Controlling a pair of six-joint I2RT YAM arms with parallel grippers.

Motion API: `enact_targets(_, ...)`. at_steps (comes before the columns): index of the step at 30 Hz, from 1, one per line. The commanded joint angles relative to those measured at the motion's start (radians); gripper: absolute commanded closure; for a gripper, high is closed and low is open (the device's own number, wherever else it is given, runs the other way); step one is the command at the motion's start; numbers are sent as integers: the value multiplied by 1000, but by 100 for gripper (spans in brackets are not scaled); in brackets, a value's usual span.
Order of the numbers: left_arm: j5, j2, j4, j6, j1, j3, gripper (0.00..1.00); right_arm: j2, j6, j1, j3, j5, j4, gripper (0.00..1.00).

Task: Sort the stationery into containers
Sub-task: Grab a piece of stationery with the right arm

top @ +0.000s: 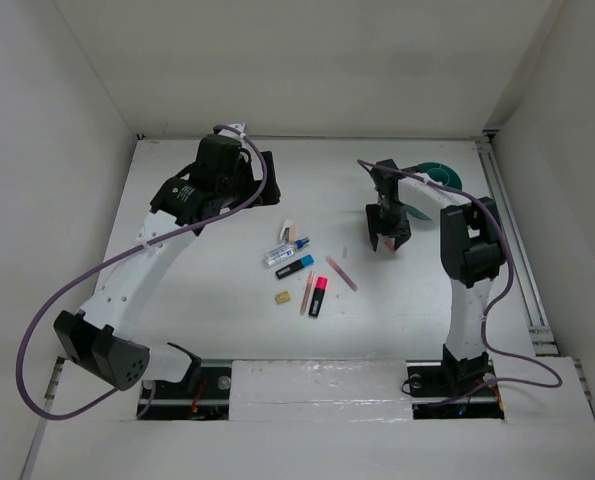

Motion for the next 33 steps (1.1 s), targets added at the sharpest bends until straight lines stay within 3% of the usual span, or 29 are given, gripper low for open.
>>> enact_targets(1, 17, -19, 31, 14, -3, -6, 0, 43, -12, 15, 27, 15, 105, 38)
enact_targets(3, 17, -10, 31, 14, -3, -6, 0, 43, -12, 15, 27, 15, 118, 45)
enact_targets(4, 17, -10, 31, 14, -3, -6, 0, 43, -12, 15, 36, 15, 118, 52)
enact_targets(14, 35, 0, 31, 14, -3, 3, 0, 54, -12, 15, 36, 15, 107, 82)
enact_targets(17, 35, 0, 31, 14, -3, 3, 0, 54, -12, 15, 36, 15, 107, 100)
enact_targets(25, 46, 10, 22, 14, -3, 40, 0, 13, 11, 15, 27, -37, 108, 100)
enact_targets(33, 99, 139, 4, 14, -56, 178, 0, -304, 113, 15, 27, -140, 118, 100)
